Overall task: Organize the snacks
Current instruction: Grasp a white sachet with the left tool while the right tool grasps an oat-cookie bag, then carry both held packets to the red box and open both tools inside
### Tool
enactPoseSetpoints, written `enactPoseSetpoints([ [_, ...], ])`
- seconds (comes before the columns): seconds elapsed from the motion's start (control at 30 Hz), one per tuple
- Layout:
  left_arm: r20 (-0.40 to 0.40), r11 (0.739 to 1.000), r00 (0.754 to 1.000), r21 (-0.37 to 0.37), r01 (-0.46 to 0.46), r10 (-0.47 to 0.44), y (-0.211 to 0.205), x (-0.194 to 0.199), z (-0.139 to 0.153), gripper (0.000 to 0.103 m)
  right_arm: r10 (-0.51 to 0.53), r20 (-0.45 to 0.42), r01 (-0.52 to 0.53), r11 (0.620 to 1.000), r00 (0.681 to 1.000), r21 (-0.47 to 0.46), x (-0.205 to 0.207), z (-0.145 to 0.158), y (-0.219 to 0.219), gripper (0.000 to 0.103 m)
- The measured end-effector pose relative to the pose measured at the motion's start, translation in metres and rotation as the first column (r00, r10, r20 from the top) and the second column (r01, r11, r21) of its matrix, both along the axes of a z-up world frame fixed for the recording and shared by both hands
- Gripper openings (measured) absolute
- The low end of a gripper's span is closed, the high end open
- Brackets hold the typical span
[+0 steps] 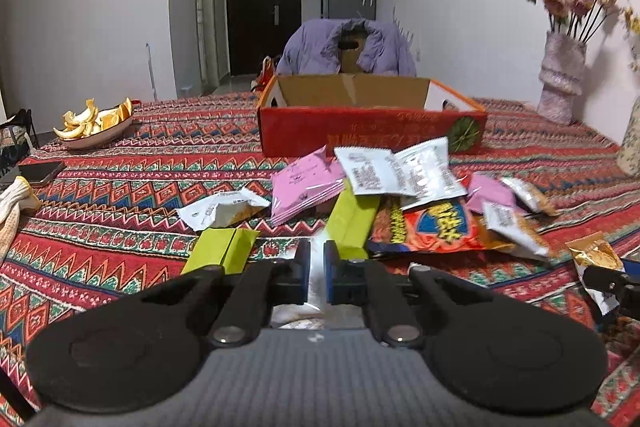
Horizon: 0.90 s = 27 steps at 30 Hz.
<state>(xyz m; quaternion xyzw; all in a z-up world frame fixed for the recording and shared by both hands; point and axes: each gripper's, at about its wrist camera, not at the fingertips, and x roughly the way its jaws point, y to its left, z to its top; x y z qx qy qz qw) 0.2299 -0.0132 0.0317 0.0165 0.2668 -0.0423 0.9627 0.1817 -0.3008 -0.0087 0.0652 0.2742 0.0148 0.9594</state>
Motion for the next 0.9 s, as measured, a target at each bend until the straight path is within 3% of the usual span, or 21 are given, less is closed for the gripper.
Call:
enactPoseSetpoints([
  [0.23, 0.04, 1.0, 0.999, -0.008, 0.019, -0.019, -0.001, -0.022, 0.01, 0.004, 0.027, 0.046, -0.027, 1.0, 0.999, 0.004, -0.018, 0.011, 0.002, 0.039],
  [0.3, 0.014, 0.997, 0.999, 0.054, 0.049, -0.05, -0.007, -0.017, 0.003, 0.01, 0.043, 0.056, -0.044, 0.999, 0.998, 0.012, -0.021, 0.013, 0.004, 0.039],
  [0.37, 0.003, 0.995, 1.0, 0.096, -0.003, 0.003, -0.008, -0.004, -0.006, 0.035, 0.059, 0.061, -0.06, 0.998, 0.996, 0.019, -0.022, 0.014, 0.006, 0.039],
  [0.4, 0.002, 0.995, 1.0, 0.094, -0.02, 0.02, -0.006, 0.002, -0.009, 0.066, 0.066, 0.063, -0.067, 0.998, 0.996, 0.018, -0.023, 0.014, 0.007, 0.039],
  [0.43, 0.003, 0.996, 1.0, 0.087, -0.029, 0.028, -0.004, 0.008, -0.012, 0.075, 0.071, 0.062, -0.073, 0.997, 0.996, 0.018, -0.022, 0.014, 0.008, 0.039],
  [0.53, -0.044, 0.998, 0.999, 0.068, -0.015, 0.018, 0.004, 0.03, -0.019, 0.074, 0.077, 0.056, -0.079, 0.996, 0.995, 0.029, -0.021, 0.014, 0.009, 0.039],
  [0.67, -0.169, 0.999, 0.985, -0.042, 0.022, -0.029, 0.01, 0.049, -0.029, 0.071, 0.071, 0.046, -0.073, 0.997, 0.996, 0.034, -0.014, 0.012, 0.009, 0.039],
  [0.77, -0.181, 0.997, 0.983, -0.066, -0.043, 0.03, 0.019, 0.05, -0.032, 0.049, 0.073, 0.045, -0.075, 0.997, 0.996, 0.036, -0.01, 0.012, 0.009, 0.039],
  [0.9, -0.175, 0.976, 0.984, -0.204, -0.073, 0.037, 0.042, 0.041, -0.02, 0.032, 0.087, 0.045, -0.089, 0.995, 0.995, 0.034, -0.008, 0.013, 0.011, 0.039],
])
